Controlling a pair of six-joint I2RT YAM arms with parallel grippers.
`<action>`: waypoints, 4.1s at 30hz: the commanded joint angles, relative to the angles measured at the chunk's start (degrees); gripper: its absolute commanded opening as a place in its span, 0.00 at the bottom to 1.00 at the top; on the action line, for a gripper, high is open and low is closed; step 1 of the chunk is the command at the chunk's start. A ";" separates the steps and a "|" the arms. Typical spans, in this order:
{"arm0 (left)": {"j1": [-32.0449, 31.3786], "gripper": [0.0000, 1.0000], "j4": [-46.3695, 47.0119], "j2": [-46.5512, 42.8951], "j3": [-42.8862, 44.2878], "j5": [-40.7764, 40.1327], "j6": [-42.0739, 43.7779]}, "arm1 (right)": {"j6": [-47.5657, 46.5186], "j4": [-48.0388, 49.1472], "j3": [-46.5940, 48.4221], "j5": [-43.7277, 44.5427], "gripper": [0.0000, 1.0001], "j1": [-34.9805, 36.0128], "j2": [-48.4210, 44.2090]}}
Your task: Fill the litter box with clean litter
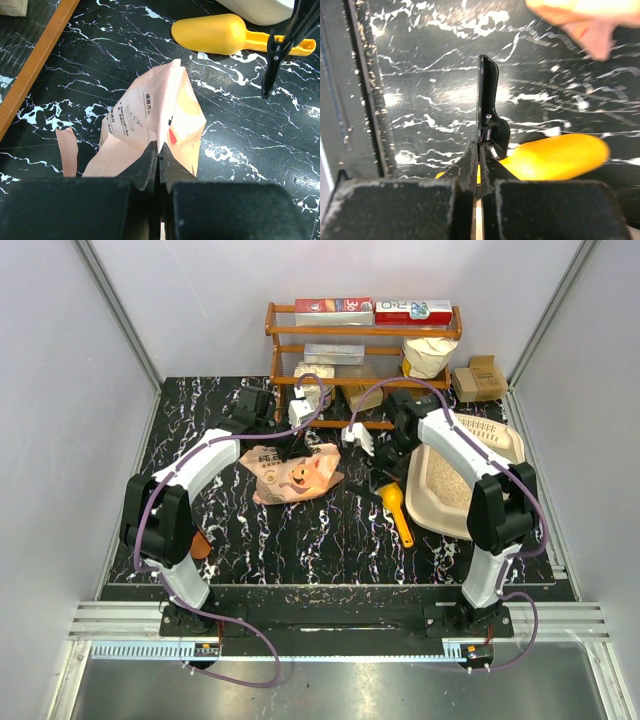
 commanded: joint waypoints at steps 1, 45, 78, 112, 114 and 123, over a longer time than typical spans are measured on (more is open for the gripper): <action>-0.38 0.01 2.59 -1.51 0.42 3.67 -0.17 | -3.71 5.79 4.70 -0.76 0.00 -0.22 -3.25; -3.28 0.25 5.40 9.65 11.67 16.15 -12.38 | 14.14 26.65 10.43 3.11 0.00 2.86 3.52; -3.11 0.00 2.07 8.60 11.93 17.30 -6.32 | 1.05 -0.86 28.97 -22.38 0.67 -4.17 16.88; 0.76 0.39 5.93 5.53 8.33 14.40 -8.79 | -10.19 -16.94 38.99 -18.61 0.00 -3.82 17.24; 1.98 0.40 5.93 4.91 6.75 14.22 -8.17 | -12.04 -16.86 38.81 -15.27 0.00 -3.82 14.52; 2.70 0.32 9.79 5.08 3.23 13.96 -8.78 | -17.40 -22.30 48.73 -5.43 0.00 -2.59 17.57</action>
